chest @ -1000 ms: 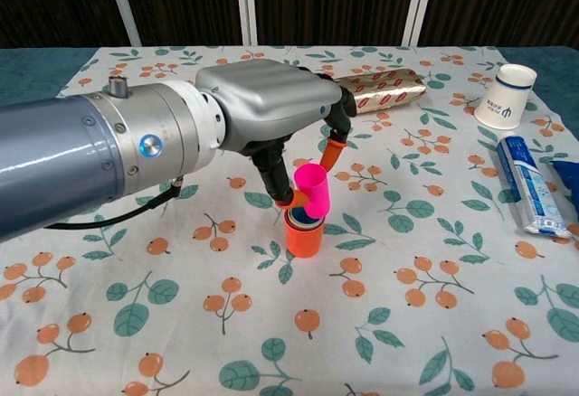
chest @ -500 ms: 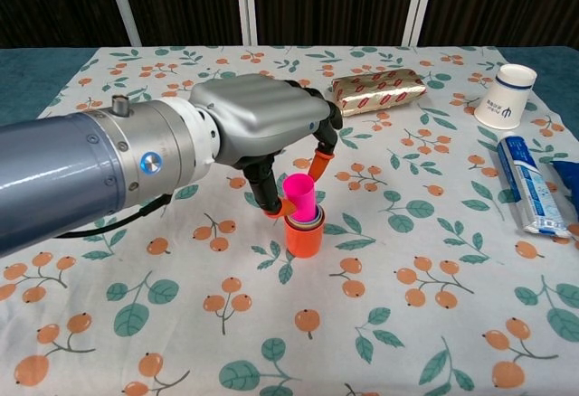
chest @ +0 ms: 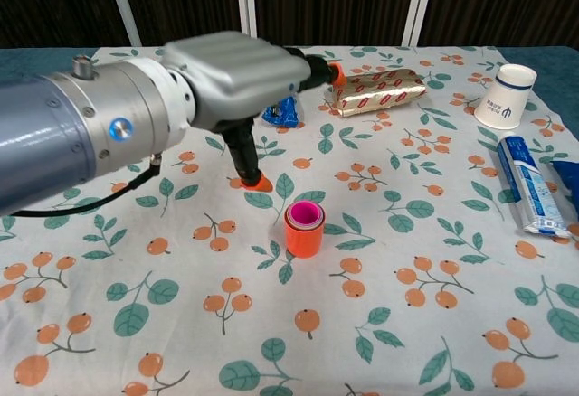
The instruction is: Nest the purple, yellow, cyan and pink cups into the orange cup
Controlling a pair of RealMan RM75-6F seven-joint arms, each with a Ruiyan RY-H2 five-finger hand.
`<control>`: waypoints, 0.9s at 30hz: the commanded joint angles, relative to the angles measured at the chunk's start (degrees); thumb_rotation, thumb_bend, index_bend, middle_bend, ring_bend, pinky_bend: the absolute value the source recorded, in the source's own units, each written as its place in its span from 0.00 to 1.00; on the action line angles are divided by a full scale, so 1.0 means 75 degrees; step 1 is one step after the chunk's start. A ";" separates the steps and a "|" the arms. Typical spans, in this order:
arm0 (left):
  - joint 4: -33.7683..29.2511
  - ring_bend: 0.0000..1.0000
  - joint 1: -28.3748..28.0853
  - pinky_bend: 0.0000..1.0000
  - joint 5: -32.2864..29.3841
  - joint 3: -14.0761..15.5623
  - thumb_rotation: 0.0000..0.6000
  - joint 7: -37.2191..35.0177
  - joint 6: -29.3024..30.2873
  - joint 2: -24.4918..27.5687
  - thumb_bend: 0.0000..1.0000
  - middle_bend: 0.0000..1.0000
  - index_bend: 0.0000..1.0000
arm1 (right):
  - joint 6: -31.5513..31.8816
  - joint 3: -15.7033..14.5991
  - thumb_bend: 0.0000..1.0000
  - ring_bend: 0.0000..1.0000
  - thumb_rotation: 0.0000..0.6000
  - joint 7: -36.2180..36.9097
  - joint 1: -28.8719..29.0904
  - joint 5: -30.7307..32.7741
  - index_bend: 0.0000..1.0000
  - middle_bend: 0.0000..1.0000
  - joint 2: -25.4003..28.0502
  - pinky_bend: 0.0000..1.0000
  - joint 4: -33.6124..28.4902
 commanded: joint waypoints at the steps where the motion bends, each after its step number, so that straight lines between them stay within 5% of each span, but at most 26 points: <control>1: -0.0351 0.00 0.0623 0.01 0.0918 0.0430 1.00 -0.0213 0.1014 0.0595 0.08 0.01 0.05 | -0.0011 0.0004 0.41 0.01 1.00 0.0032 -0.0001 -0.0011 0.07 0.00 0.0010 0.10 0.0004; 6: -0.0193 0.00 0.1894 0.01 0.1770 0.1445 1.00 -0.1166 0.2282 0.1424 0.08 0.01 0.05 | -0.0054 -0.0019 0.41 0.01 1.00 0.0027 0.0021 -0.0093 0.07 0.00 0.0012 0.10 0.0042; 12: 0.1194 0.00 0.3470 0.01 0.2351 0.2323 1.00 -0.4177 0.2898 0.2223 0.08 0.01 0.05 | -0.0100 -0.0056 0.41 0.01 1.00 -0.0075 0.0054 -0.0205 0.05 0.00 -0.0041 0.10 0.0069; 19: 0.2821 0.00 0.4543 0.01 0.2586 0.2517 1.00 -0.6841 0.2974 0.2442 0.08 0.01 0.05 | -0.0059 -0.0113 0.41 0.01 1.00 -0.0127 0.0074 -0.0439 0.05 0.00 -0.0018 0.10 0.0053; 27: 0.3374 0.00 0.5034 0.01 0.2946 0.2321 1.00 -0.7808 0.3213 0.2490 0.08 0.01 0.06 | 0.0018 -0.0173 0.41 0.01 1.00 0.0113 0.0102 -0.0764 0.05 0.00 0.0037 0.10 0.0225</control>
